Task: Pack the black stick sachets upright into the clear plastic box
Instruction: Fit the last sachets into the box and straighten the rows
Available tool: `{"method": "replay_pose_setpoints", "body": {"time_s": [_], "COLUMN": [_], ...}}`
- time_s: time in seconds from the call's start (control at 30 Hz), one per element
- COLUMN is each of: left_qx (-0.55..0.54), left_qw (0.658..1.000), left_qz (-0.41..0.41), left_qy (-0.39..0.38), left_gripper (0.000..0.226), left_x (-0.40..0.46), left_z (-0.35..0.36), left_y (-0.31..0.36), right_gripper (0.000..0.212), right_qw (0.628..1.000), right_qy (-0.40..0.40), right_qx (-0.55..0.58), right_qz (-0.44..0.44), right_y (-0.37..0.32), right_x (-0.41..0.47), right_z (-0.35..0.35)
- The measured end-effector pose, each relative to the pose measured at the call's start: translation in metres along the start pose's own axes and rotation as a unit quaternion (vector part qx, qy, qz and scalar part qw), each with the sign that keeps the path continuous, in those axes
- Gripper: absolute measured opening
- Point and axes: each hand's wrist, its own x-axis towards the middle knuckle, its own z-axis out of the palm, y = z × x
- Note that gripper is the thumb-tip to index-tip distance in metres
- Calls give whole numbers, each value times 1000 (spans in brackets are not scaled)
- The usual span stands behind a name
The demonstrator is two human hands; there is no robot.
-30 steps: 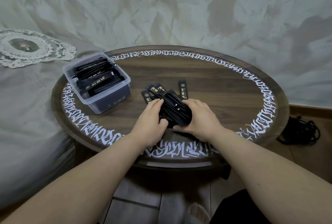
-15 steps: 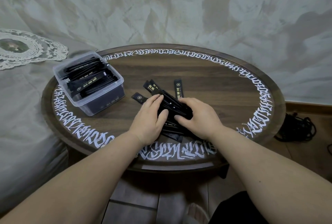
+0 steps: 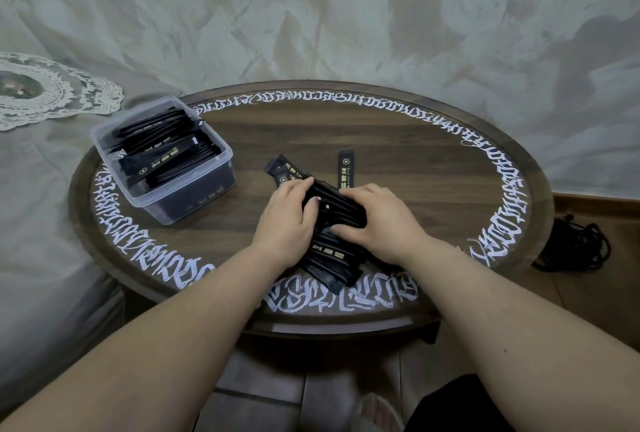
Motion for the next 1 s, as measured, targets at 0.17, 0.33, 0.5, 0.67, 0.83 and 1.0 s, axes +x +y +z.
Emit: {"method": "replay_pose_setpoints", "body": {"time_s": [0.17,0.33,0.5,0.67,0.83,1.0], "left_qx": [-6,-45,-4,22,-3,-8], "left_qw": [999,999,1000,998,998,996], "left_qz": [13,24,-10,-17,-24,-33], "left_qy": [40,18,24,50,59,80], "left_gripper": [50,79,53,40,38,45], "left_x": [-3,-6,-2,0,-1,-2], "left_z": [1,-1,1,3,-1,-6], "left_y": [-2,-3,-3,-3,-2,-3], "right_gripper": [60,63,74,80,91,71], "right_qw": [999,999,999,994,983,990], "right_qy": [34,-11,-5,-81,-149,-125], "right_qx": [33,-32,-27,-67,-112,-67], "right_qz": [-11,-8,-18,-30,-1,-12], "right_y": [1,3,-8,-22,-28,-12], "right_x": [3,3,5,16,31,35], "right_z": [2,-1,2,-13,-9,-15]}}
